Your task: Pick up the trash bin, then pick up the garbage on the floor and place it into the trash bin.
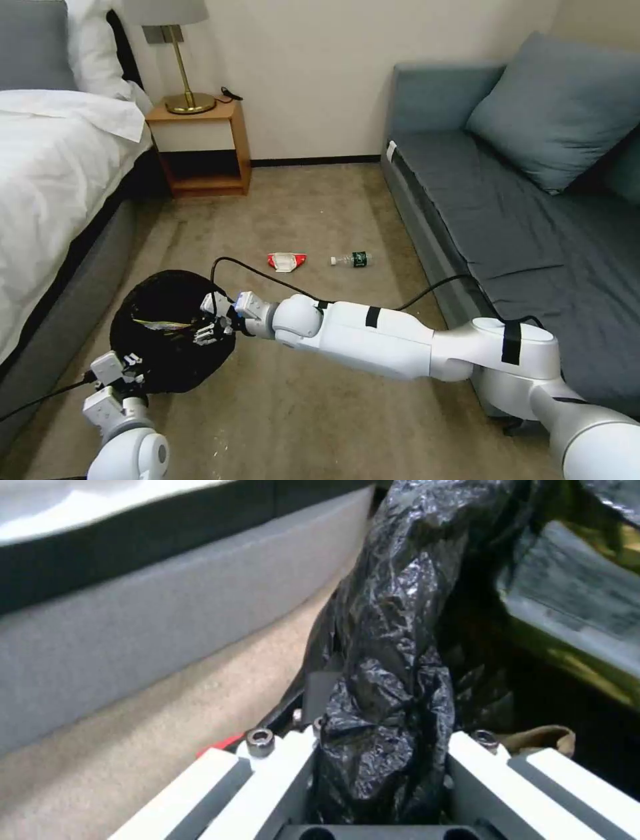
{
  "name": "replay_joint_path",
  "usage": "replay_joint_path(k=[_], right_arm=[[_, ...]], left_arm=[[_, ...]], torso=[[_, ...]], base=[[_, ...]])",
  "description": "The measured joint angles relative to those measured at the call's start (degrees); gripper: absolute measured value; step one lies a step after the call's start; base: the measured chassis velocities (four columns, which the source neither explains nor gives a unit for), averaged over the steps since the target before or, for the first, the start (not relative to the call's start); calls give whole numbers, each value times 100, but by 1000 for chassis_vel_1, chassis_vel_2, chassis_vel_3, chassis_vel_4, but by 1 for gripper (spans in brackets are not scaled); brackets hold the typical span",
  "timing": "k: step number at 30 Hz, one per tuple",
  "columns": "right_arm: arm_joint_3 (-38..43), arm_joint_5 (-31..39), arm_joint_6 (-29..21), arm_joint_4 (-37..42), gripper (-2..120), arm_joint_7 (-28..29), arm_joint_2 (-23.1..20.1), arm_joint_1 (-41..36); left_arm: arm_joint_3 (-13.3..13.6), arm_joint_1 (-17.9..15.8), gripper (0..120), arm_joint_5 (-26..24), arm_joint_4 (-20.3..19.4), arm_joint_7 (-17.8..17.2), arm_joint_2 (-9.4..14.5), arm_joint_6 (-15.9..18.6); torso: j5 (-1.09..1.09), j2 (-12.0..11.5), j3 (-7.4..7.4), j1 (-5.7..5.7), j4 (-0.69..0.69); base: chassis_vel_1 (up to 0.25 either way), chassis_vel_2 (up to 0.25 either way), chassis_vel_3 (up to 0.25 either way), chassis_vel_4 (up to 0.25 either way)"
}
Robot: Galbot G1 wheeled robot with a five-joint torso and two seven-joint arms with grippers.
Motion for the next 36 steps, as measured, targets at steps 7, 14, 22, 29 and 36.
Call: replay_joint_path(k=[7, 14, 22, 29, 36], right_arm=[[71, -171, 118, 3, 100, 28, -67, -129], [174, -314, 184, 36, 100, 29, -211, -208], [-35, -458, 83, 92, 100, 99, -228, 94], [53, -270, 13, 243, 100, 277, -214, 355], [829, 52, 97, 364, 100, 638, -372, 81]], left_arm=[[-74, 6, 1, -519, -129, -166, -2, 301], [-129, -16, 1, -750, -172, -256, 87, 457], [-66, -102, 1, -593, -172, -281, 96, 524], [-97, -152, 1, -544, -159, -280, 142, 512], [-150, -183, 1, -624, -116, -278, 307, 496]], torso=[[0, 0, 0, 0, 0], [0, 0, 0, 0, 0], [0, 0, 0, 0, 0], [0, 0, 0, 0, 1], [0, 0, 0, 0, 1]], base=[[0, 0, 0, 0], [0, 0, 0, 0], [0, 0, 0, 0], [0, 0, 0, 0], [0, 0, 0, 0]])
